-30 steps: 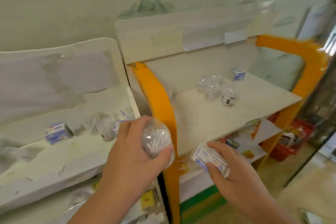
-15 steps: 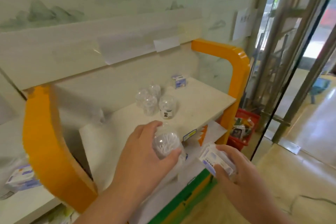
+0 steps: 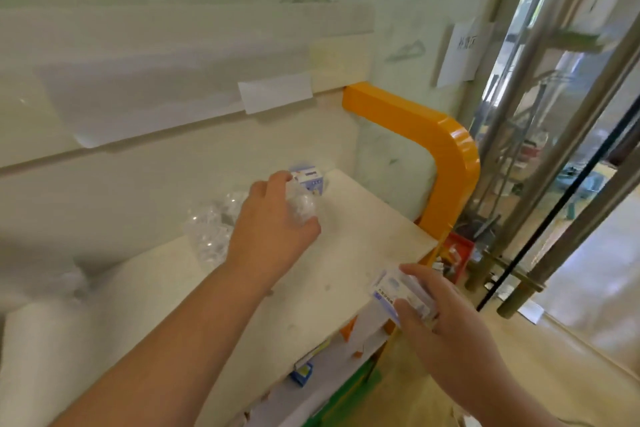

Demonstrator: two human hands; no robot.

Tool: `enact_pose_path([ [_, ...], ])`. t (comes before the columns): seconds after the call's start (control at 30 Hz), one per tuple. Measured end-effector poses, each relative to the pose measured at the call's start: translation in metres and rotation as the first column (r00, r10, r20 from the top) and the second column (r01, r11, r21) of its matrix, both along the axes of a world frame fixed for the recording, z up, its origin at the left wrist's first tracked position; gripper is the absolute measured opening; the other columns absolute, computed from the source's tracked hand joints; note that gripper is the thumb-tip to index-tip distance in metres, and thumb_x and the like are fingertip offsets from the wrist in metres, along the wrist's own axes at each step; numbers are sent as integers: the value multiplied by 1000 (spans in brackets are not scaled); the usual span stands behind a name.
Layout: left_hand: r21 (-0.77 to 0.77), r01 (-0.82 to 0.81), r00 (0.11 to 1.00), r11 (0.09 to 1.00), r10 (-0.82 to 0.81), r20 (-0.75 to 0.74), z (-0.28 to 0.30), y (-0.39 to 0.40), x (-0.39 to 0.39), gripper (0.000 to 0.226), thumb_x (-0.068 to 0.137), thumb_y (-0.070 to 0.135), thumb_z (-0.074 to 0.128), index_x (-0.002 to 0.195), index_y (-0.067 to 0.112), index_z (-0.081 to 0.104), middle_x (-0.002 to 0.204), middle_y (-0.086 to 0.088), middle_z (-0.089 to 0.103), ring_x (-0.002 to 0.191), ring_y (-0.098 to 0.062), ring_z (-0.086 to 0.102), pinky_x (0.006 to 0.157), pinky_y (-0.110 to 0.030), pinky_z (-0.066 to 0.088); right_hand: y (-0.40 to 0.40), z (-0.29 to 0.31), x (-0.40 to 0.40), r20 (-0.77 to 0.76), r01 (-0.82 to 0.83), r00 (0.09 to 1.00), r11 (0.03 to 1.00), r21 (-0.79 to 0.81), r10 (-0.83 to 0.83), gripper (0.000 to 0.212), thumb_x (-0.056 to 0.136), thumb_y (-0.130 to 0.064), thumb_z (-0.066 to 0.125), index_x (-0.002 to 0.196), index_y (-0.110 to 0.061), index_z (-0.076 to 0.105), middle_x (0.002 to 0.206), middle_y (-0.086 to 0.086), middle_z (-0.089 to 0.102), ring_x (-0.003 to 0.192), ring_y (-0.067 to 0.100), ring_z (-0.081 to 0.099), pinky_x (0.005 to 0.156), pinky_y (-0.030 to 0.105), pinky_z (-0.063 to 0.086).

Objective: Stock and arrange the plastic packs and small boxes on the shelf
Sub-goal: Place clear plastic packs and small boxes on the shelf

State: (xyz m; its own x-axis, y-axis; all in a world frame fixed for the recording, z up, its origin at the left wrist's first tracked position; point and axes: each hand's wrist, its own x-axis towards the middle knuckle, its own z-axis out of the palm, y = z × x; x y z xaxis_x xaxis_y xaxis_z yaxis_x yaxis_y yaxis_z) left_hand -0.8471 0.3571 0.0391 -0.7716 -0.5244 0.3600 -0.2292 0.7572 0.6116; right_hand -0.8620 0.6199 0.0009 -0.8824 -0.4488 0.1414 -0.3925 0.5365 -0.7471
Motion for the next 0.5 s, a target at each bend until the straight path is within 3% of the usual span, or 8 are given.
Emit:
enact_pose_path([
  [0.1, -82, -78, 985, 994, 89, 145, -9, -19, -22, 74, 66, 43, 67, 134, 34, 39, 123, -3, 47, 110, -28, 51, 79, -32, 40, -16, -7, -39, -16, -69, 997, 997, 25, 70, 47, 91, -45, 59, 112, -77, 31, 114, -58, 32, 107, -31, 34, 65, 11, 43],
  [0.23, -226, -149, 928, 963, 215, 305, -13, -32, -39, 71, 66, 43, 65, 131, 25, 43, 124, -4, 54, 114, -29, 47, 89, -39, 40, -39, -12, -92, 22, -115, 993, 993, -17, 116, 50, 92, -42, 59, 114, -76, 29, 118, -45, 39, 104, -29, 39, 64, 8, 42],
  [0.4, -278, -196, 850, 940, 305, 429, -18, -35, -46, 66, 63, 45, 66, 122, 24, 44, 120, -1, 54, 113, -26, 45, 87, -36, 43, -67, -27, -156, 54, -174, 982, 979, -105, 180, 46, 93, -30, 62, 131, -48, 43, 128, -23, 53, 114, -1, 52, 92, 27, 49],
  [0.5, -274, -232, 805, 933, 343, 484, -21, -35, -50, 63, 63, 44, 66, 119, 25, 43, 117, 2, 52, 112, -24, 43, 86, -33, 39, -91, -36, -198, 45, -157, 985, 977, -141, 165, 45, 93, -20, 62, 134, -32, 48, 130, -14, 54, 118, 7, 52, 94, 23, 42],
])
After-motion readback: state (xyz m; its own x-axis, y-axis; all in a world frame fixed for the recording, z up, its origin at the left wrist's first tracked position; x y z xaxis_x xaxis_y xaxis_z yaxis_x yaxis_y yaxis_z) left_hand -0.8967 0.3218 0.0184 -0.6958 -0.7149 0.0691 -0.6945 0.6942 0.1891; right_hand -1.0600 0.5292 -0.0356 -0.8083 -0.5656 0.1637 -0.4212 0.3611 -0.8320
